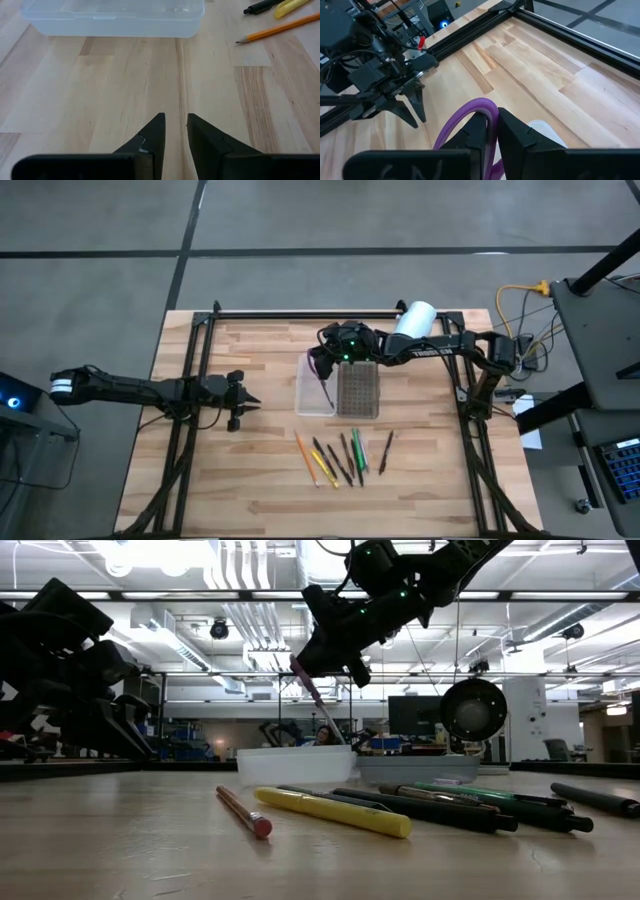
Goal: Pick & place school supplies into a supply box
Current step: Put the purple scissor into the supply box
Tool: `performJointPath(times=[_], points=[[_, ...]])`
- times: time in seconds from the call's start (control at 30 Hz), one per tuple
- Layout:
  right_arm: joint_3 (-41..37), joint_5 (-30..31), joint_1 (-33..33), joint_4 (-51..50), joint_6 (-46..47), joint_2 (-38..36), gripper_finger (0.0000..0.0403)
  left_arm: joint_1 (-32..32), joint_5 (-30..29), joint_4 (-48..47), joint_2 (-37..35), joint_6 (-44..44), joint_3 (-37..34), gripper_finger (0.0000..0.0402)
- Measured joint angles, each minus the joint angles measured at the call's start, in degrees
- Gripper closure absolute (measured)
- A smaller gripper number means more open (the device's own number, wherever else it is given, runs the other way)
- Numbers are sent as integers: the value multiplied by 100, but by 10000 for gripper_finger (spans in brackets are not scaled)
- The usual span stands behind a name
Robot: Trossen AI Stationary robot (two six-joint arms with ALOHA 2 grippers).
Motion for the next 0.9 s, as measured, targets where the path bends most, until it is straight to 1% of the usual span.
performJointPath(times=[0.17, 0.27, 0.43, 0.73, 0.9], points=[[2, -4, -11, -10, 2, 178, 381, 1, 0, -2, 0, 0, 0, 335], [133, -22, -27, -172, -2, 308, 382, 1, -1, -2, 0, 0, 0, 335], [483, -42, -28, -500, -3, 525, 383, 0, -1, -1, 0, 0, 0, 335], [1243, -85, -62, -1241, -8, 1296, 384, 1, -1, -9, -2, 0, 0, 335], [1708, -81, -90, -1861, -21, 1592, 384, 1, -1, -2, 0, 0, 0, 335]])
